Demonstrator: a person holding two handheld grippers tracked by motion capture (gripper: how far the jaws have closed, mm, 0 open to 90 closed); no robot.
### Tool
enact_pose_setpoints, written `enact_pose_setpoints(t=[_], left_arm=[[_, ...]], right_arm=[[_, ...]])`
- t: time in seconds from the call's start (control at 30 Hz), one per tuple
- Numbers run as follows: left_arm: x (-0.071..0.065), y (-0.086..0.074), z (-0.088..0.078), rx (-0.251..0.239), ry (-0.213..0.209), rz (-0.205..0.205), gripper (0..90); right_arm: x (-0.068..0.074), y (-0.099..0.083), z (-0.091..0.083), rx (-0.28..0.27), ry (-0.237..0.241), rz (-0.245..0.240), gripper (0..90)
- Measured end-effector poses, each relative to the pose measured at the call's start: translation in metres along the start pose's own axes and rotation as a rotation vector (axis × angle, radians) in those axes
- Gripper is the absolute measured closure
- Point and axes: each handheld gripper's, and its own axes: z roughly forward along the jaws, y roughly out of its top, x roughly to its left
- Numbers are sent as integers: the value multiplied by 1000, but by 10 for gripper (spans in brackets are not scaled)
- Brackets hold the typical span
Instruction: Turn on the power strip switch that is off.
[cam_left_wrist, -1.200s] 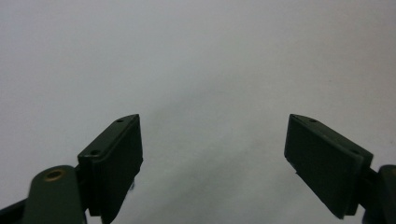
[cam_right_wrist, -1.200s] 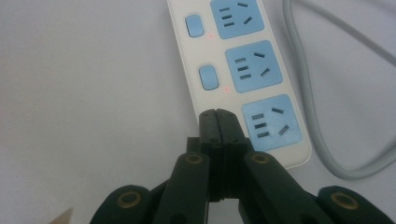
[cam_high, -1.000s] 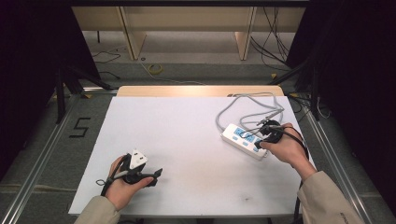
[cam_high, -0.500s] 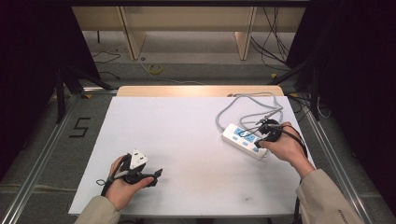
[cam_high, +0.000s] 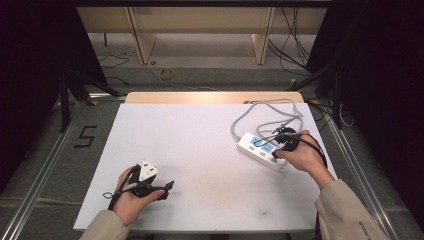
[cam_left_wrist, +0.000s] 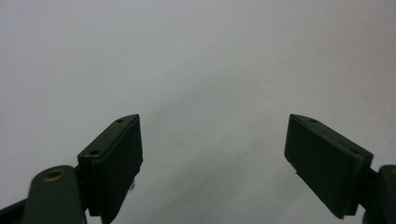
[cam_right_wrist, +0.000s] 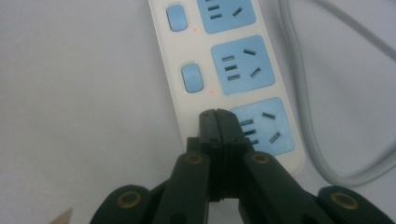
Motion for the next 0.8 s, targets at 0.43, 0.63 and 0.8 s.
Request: enact_pose_setpoints(t=[0.43,0.63,0.8], left_arm=[[0,0,0,1,0,2,191],[0,0,0,4,-1,6,191],[0,0,0,4,-1,5,191]], right_arm=[[-1,1,4,16,-2,-3,900],[-2,2,6,26,-5,-7,900],[-2,2,7,30,-7,-5,900]])
